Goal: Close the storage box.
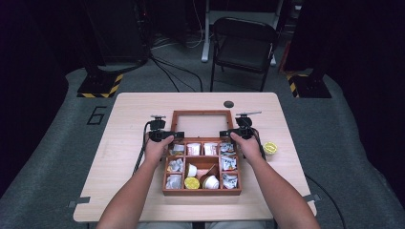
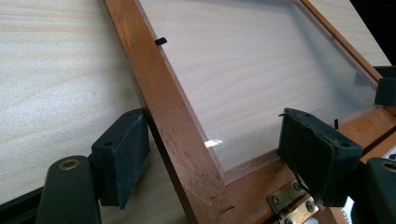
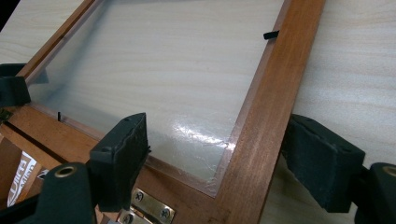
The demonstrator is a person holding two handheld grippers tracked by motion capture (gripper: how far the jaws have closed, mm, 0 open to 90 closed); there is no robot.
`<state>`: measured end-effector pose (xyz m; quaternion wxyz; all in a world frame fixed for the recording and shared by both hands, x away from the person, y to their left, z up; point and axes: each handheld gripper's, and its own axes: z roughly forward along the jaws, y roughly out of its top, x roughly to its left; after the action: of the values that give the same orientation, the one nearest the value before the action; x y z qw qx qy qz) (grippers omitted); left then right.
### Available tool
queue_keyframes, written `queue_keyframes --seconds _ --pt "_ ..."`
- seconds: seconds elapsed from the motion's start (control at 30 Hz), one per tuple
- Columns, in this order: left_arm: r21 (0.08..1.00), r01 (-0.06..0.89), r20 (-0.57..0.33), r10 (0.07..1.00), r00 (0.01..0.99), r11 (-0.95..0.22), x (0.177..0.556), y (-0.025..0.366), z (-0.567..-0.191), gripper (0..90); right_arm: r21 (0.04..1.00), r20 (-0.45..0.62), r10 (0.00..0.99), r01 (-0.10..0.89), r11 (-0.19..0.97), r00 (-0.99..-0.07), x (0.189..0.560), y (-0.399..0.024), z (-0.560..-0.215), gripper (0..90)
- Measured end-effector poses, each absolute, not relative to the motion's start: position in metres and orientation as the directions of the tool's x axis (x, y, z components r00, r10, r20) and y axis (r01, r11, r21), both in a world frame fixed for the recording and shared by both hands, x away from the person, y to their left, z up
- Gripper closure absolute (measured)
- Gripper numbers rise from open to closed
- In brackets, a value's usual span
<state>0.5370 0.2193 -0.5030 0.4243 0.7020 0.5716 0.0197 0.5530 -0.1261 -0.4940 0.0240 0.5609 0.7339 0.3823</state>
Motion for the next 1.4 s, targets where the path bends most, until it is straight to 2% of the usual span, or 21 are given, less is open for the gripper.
queue_keyframes --seconds 0.8,1.13,1.4 --pt "0.638 0.77 -0.449 0.823 0.349 0.021 0.535 0.221 -0.497 29.9 0.591 0.396 0.849 0.805 0.056 -0.35 0.548 -0.126 -0.483 25.2" --pt "0.664 0.745 -0.47 0.811 0.347 0.067 0.532 0.223 -0.488 30.3 0.629 0.395 0.842 0.776 0.044 -0.368 0.544 -0.128 -0.474 26.1" --pt "0.699 0.713 -0.453 0.807 0.379 0.058 0.526 0.224 -0.476 30.6 0.673 0.365 0.84 0.738 0.061 -0.402 0.537 -0.128 -0.462 26.3"
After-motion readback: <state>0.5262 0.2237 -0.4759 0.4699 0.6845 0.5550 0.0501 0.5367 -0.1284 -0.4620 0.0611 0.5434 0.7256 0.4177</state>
